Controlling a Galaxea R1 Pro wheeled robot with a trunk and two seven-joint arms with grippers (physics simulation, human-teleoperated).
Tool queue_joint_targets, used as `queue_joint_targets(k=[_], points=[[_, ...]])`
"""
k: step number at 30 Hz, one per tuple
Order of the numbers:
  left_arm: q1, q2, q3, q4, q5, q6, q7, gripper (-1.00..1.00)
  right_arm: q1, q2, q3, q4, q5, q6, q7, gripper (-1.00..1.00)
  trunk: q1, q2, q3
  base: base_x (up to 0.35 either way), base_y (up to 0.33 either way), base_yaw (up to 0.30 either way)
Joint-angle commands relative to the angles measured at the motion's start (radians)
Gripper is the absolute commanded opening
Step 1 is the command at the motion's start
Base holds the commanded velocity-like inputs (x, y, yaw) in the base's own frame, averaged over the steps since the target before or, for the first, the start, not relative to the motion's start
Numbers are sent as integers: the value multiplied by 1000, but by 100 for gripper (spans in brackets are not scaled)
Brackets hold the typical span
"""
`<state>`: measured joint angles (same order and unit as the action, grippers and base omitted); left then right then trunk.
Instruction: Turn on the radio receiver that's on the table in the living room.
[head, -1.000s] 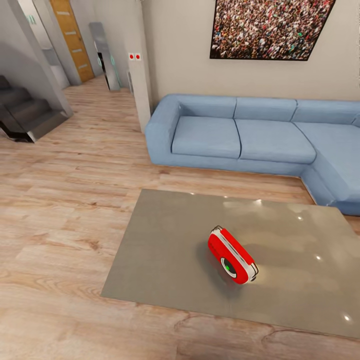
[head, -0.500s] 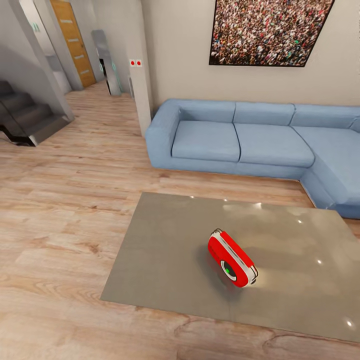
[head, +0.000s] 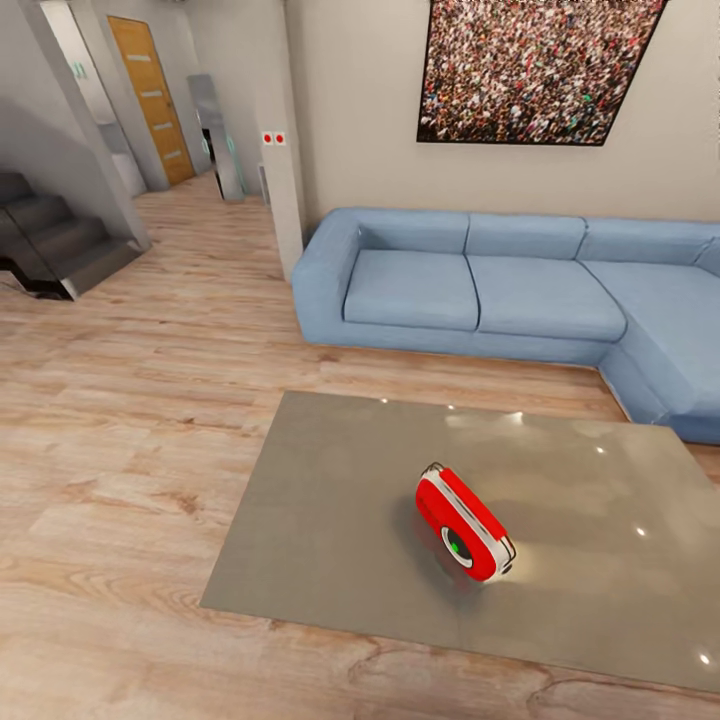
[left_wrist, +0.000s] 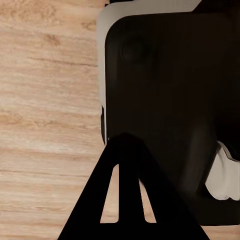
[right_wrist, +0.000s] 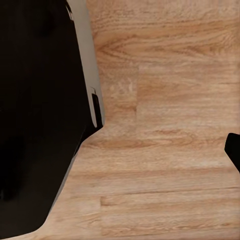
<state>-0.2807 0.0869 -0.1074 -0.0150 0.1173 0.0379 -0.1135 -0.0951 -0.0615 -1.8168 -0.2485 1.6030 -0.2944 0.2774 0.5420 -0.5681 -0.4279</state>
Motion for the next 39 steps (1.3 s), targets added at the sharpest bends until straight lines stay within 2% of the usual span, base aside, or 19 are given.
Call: queue_joint_targets(k=[1, 39], points=[[0, 0, 0, 0, 1, 0, 0, -100, 0, 0, 0, 0, 0, 0, 0, 100, 0, 0, 2, 0, 0, 0], [0, 1, -1, 0, 2, 0, 0, -100, 0, 1, 3, 0, 4, 1, -5, 100, 0, 0, 61, 0, 0, 0]])
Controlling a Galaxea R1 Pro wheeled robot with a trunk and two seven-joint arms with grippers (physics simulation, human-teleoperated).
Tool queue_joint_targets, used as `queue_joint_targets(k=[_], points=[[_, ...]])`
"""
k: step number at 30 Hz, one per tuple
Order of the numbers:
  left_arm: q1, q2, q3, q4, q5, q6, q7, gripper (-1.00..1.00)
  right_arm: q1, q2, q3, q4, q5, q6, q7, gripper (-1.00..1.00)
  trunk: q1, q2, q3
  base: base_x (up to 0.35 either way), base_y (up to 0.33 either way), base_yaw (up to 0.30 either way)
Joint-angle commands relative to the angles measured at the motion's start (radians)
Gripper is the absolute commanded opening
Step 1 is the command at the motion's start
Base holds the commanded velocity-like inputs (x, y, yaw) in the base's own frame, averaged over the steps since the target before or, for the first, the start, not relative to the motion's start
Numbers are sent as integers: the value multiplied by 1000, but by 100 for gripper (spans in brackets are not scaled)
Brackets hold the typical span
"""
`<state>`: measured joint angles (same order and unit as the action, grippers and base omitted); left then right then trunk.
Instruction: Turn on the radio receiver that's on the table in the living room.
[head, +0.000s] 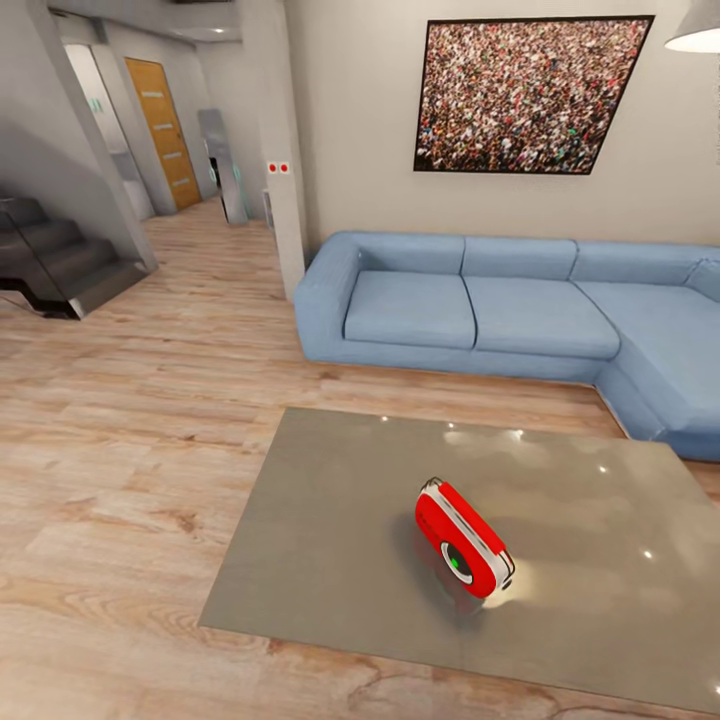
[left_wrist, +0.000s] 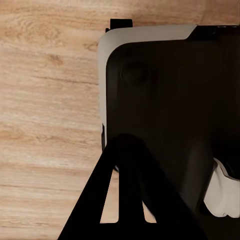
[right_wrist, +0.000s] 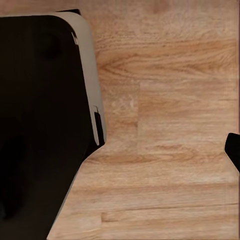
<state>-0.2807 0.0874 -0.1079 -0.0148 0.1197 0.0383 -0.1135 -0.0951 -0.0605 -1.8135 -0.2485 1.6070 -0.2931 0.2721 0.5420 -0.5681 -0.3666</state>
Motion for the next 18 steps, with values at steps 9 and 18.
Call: queue_joint_targets(k=[9, 18], points=[[0, 0, 0, 0, 0, 0, 0, -100, 0, 20, 0, 36, 93, 33, -129, 100, 0, 0, 14, 0, 0, 0], [0, 0, 0, 0, 0, 0, 0, -100, 0, 17, 0, 86, 154, 56, -178, 100, 0, 0, 29, 0, 0, 0]])
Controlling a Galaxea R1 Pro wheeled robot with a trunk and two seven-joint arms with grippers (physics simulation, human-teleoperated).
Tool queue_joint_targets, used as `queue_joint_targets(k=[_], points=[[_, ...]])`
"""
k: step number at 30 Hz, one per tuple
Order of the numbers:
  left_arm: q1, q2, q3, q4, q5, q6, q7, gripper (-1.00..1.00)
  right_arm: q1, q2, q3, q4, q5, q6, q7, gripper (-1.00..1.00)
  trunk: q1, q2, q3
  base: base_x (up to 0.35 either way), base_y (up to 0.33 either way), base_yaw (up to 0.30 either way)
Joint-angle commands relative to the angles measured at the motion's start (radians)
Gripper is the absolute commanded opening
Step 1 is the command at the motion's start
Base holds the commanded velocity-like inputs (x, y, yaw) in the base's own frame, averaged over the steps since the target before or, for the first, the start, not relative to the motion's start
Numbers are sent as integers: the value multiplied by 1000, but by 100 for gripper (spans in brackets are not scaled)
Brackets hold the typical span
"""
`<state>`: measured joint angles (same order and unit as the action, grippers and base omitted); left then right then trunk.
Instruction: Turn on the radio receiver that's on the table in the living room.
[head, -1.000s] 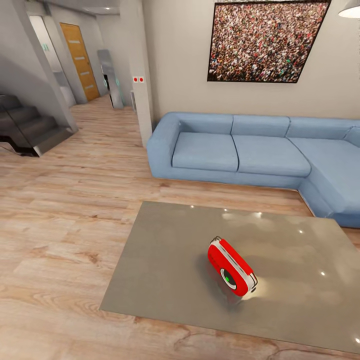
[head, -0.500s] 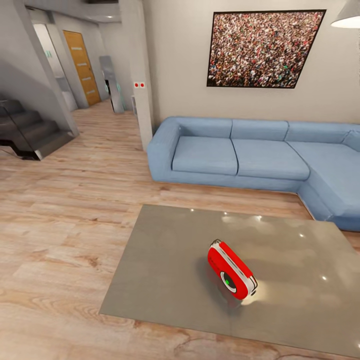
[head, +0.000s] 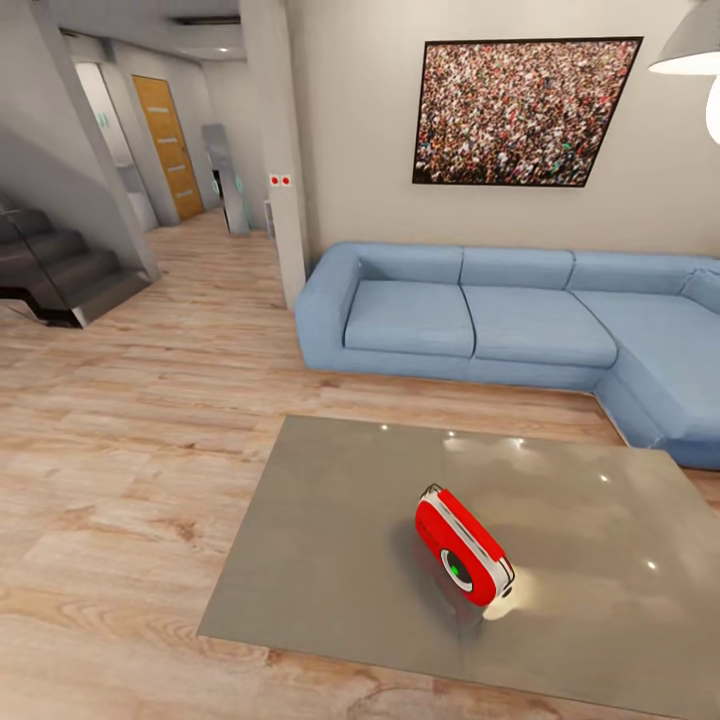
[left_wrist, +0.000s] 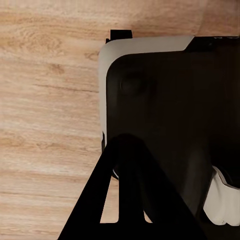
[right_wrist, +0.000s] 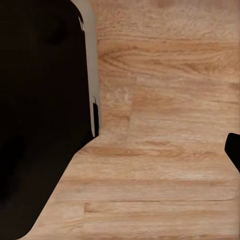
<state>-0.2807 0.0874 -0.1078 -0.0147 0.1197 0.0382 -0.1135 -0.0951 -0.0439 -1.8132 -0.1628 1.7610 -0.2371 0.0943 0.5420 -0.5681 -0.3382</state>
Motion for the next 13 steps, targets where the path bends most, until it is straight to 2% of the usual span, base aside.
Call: queue_joint_targets(k=[1, 13], points=[[0, 0, 0, 0, 0, 0, 0, -100, 0, 0, -1, 1, 3, 0, -1, 100, 0, 0, 2, 0, 0, 0], [0, 0, 0, 0, 0, 0, 0, -100, 0, -1, -2, 3, 9, -2, -2, 100, 0, 0, 9, 0, 0, 0]])
